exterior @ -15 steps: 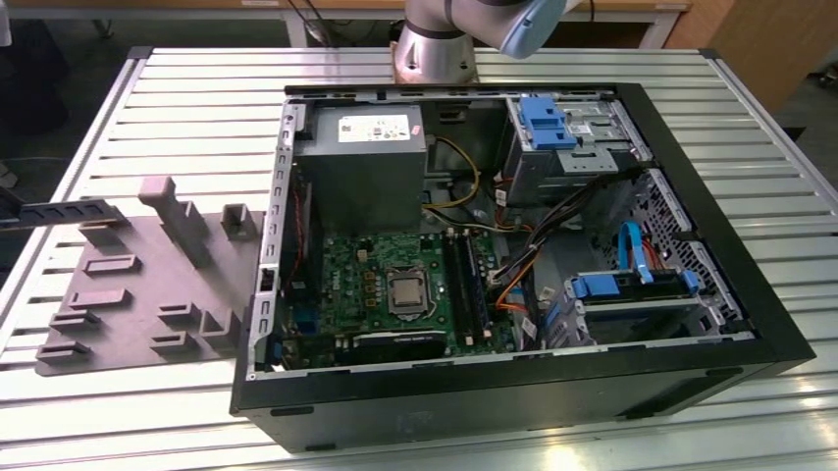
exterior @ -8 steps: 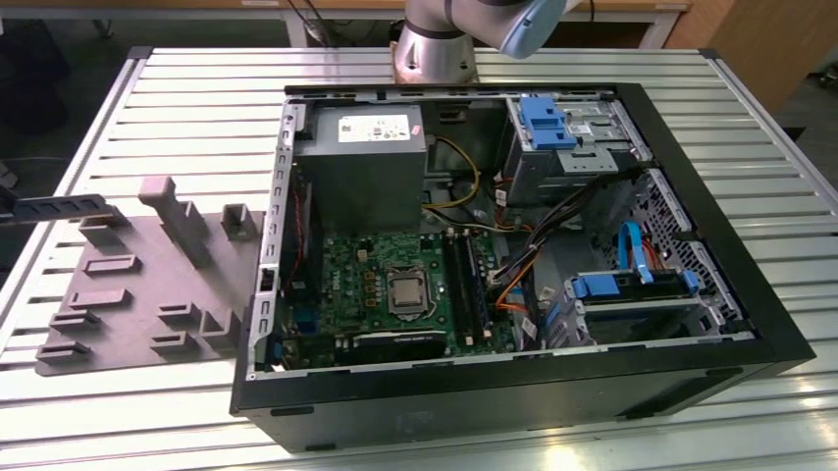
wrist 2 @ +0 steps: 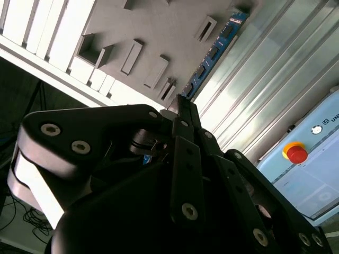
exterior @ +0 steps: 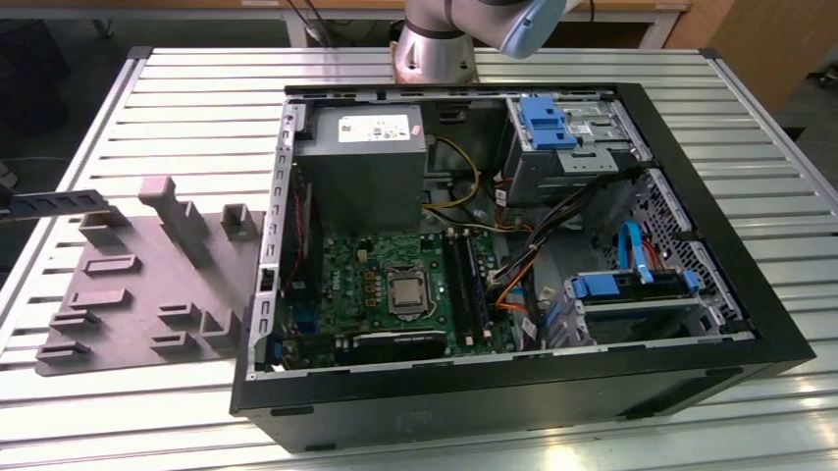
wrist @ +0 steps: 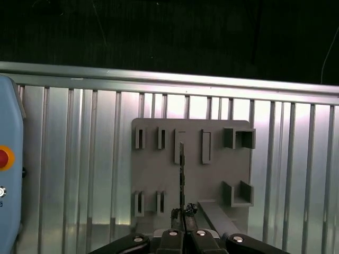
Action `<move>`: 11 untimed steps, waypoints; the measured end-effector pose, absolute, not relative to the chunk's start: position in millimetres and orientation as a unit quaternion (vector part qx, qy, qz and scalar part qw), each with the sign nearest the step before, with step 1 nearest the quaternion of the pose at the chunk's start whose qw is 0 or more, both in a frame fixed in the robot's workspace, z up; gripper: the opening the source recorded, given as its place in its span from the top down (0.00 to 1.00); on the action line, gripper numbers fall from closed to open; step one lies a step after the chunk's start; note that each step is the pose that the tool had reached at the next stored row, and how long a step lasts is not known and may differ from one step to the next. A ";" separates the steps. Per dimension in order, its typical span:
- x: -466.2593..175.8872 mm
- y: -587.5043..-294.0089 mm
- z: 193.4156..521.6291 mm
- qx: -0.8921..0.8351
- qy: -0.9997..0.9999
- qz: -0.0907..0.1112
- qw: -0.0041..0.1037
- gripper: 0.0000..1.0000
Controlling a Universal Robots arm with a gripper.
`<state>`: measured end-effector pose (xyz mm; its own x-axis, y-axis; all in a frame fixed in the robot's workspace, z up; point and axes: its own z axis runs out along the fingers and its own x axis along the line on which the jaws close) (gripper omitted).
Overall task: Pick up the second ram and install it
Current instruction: 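Pick up the second ram and move it above second insertion slot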
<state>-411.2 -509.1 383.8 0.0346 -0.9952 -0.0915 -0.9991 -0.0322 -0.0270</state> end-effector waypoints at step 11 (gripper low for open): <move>-411.2 -509.1 390.3 -0.718 0.694 0.023 0.042 0.88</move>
